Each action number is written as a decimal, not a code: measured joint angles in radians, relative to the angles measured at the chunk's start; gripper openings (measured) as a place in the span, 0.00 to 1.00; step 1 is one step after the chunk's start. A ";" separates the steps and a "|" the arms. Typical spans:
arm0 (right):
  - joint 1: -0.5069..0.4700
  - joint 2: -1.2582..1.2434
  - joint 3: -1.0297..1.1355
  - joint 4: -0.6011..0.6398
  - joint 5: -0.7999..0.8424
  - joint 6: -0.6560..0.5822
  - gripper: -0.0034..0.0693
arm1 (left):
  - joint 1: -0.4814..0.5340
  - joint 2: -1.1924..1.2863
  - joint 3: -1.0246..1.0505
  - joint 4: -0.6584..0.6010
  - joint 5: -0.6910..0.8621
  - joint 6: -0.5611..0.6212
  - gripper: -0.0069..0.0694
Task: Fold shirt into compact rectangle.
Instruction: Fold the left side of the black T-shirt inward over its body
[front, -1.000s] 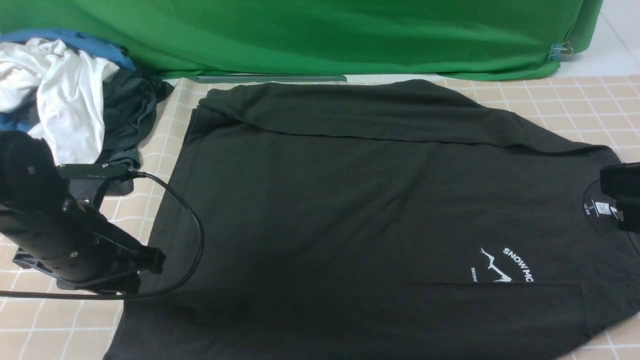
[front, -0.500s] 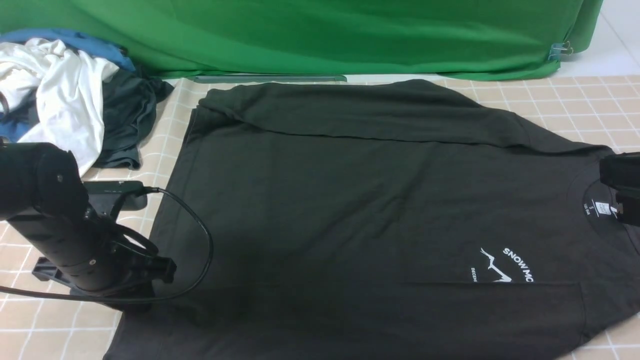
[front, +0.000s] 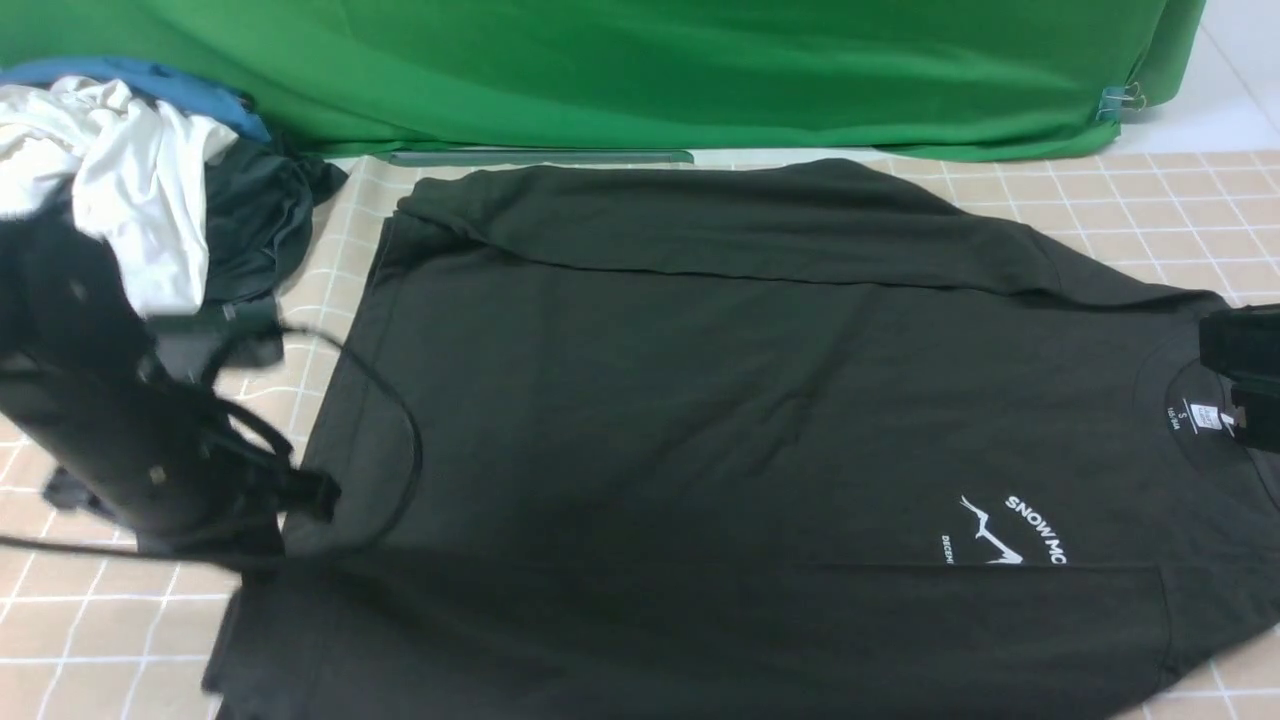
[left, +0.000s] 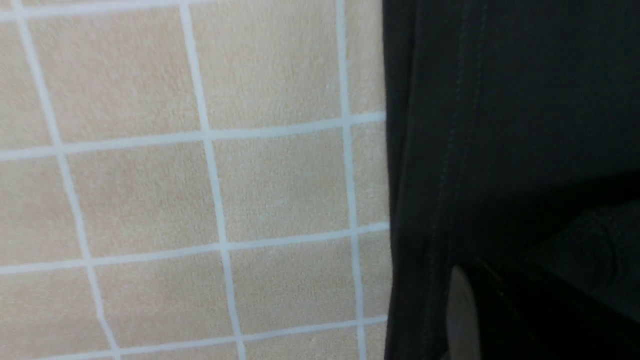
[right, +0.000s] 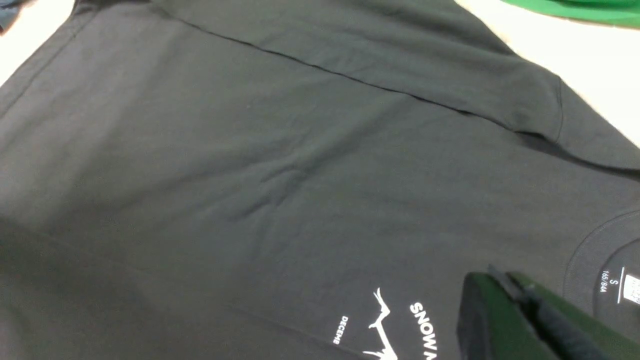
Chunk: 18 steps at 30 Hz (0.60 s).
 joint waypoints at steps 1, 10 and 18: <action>0.000 0.000 0.000 0.000 0.000 0.000 0.10 | 0.000 -0.003 0.000 -0.002 0.000 0.000 0.13; 0.000 0.000 0.000 0.000 -0.033 0.000 0.10 | 0.000 -0.033 -0.181 -0.033 -0.020 0.043 0.13; 0.000 0.021 0.000 0.000 -0.044 0.000 0.11 | 0.000 0.089 -0.324 -0.030 -0.068 0.049 0.13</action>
